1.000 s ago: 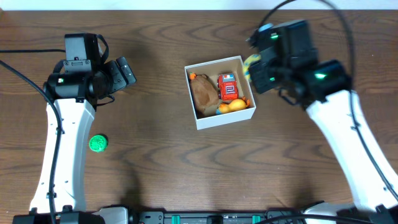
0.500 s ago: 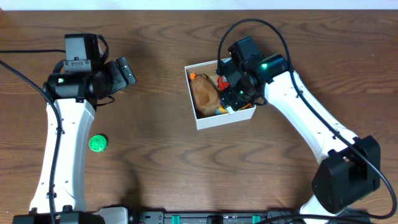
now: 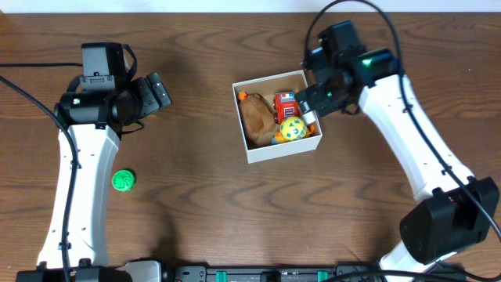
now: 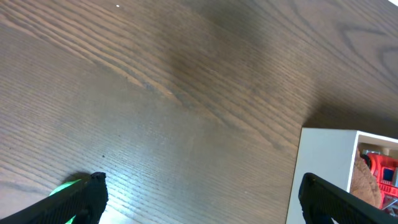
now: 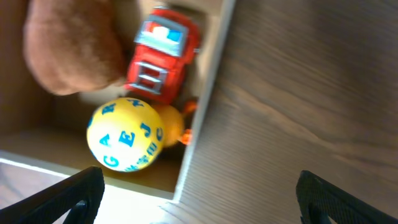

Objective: Pack container
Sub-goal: 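Drop the yellow ball into the box with the right gripper, then lower the left gripper onto the green spiky ball and grasp it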

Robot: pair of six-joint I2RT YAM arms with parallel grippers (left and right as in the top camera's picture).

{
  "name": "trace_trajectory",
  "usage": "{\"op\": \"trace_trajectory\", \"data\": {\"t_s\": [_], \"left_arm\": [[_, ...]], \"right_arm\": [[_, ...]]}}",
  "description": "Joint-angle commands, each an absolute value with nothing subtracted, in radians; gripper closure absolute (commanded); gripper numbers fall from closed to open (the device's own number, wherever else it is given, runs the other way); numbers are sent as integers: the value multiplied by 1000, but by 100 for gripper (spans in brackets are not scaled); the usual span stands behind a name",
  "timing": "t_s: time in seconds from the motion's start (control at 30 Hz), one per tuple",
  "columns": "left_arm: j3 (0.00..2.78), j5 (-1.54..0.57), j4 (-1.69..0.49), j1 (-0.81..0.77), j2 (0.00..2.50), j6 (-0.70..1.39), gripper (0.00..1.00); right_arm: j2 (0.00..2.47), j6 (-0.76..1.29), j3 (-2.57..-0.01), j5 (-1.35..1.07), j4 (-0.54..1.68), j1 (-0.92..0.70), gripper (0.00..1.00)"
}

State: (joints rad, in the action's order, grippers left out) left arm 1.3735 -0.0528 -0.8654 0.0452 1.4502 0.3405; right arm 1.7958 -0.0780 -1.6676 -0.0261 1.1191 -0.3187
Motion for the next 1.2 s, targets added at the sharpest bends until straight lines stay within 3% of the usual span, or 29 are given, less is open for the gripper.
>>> {"op": "trace_trajectory", "data": {"t_s": [0.0,0.2,0.37,0.73,1.17], "left_arm": [[1380,-56,-875,49,1444,342,2],[1380,-56,-910,49,1444,342,2],[1380,-55,-1001,49,1444,356,2],[1367,121,-1243,112,1444,609,2],[968,113,-978,307,1446,638,2]], "right_arm": [[1771,-17,-1689,-6,1126,-261,1],[1771,195,-1689,-22,1131,-86,1],[1771,180,-1688,-65,1146,56,1],[1771,125,-1687,-41,1201,242,1],[1771,107,-1686,-41,1219,242,1]]}}
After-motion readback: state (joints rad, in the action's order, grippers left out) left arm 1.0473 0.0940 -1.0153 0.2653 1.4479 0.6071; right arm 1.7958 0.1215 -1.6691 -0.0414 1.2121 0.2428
